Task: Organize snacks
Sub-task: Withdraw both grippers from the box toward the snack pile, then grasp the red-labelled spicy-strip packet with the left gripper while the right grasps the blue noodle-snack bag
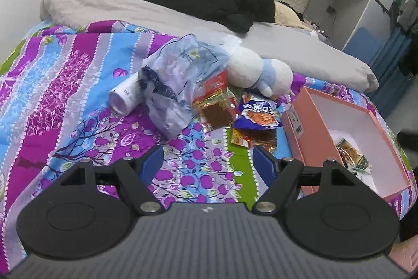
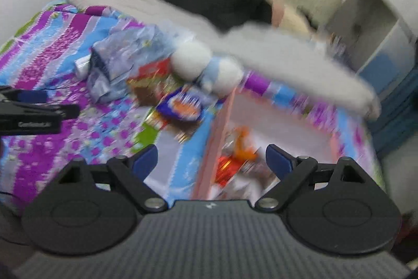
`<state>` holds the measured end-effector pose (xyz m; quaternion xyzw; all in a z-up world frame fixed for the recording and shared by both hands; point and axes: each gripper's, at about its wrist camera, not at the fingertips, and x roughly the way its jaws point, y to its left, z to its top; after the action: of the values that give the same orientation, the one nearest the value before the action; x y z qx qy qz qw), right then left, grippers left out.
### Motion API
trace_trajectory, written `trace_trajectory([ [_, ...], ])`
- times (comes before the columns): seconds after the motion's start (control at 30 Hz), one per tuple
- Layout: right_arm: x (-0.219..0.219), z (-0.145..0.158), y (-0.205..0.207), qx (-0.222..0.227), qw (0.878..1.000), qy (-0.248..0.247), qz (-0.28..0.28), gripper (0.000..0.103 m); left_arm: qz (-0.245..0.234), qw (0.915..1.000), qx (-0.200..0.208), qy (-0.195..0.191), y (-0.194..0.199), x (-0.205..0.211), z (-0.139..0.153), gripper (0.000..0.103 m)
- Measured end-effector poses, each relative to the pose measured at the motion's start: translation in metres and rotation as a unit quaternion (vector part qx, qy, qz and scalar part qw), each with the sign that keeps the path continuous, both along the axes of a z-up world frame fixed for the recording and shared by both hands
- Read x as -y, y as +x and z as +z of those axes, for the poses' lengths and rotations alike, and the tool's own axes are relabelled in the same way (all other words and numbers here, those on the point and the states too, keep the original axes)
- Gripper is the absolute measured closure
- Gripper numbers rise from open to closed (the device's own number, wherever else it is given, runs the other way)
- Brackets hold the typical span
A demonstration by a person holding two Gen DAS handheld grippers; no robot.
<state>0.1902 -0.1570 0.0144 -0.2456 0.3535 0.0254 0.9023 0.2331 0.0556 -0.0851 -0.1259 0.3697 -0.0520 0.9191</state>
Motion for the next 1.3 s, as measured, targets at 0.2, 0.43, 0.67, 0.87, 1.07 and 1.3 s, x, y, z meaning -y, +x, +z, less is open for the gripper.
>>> trace_trajectory([
  [0.2,-0.029,0.017,-0.028,0.071,0.993,-0.052,0.072,0.012,0.005,0.9998,-0.015,0.012,0.006,-0.01,-0.014,0.024],
  [0.43,-0.047,0.022,-0.035,0.06,0.99,-0.037,0.123,0.012,-0.002,0.9997,-0.022,0.01,0.011,-0.003,-0.02,0.024],
  [0.67,-0.034,0.014,-0.016,0.042,0.996,-0.021,0.073,0.012,-0.018,0.9995,-0.024,0.01,0.016,0.005,-0.023,0.024],
  [0.87,-0.035,-0.005,-0.004,-0.031,0.996,-0.017,0.084,0.012,-0.02,0.9991,-0.035,0.009,0.025,0.008,-0.033,0.024],
  [1.07,-0.038,-0.007,0.006,-0.045,0.997,0.035,0.055,0.012,-0.02,0.9988,-0.044,0.007,0.036,0.012,-0.043,0.024],
  [1.3,-0.026,-0.023,0.042,-0.108,0.989,0.104,-0.018,0.012,-0.022,0.9989,-0.042,0.002,0.06,0.012,-0.051,0.024],
])
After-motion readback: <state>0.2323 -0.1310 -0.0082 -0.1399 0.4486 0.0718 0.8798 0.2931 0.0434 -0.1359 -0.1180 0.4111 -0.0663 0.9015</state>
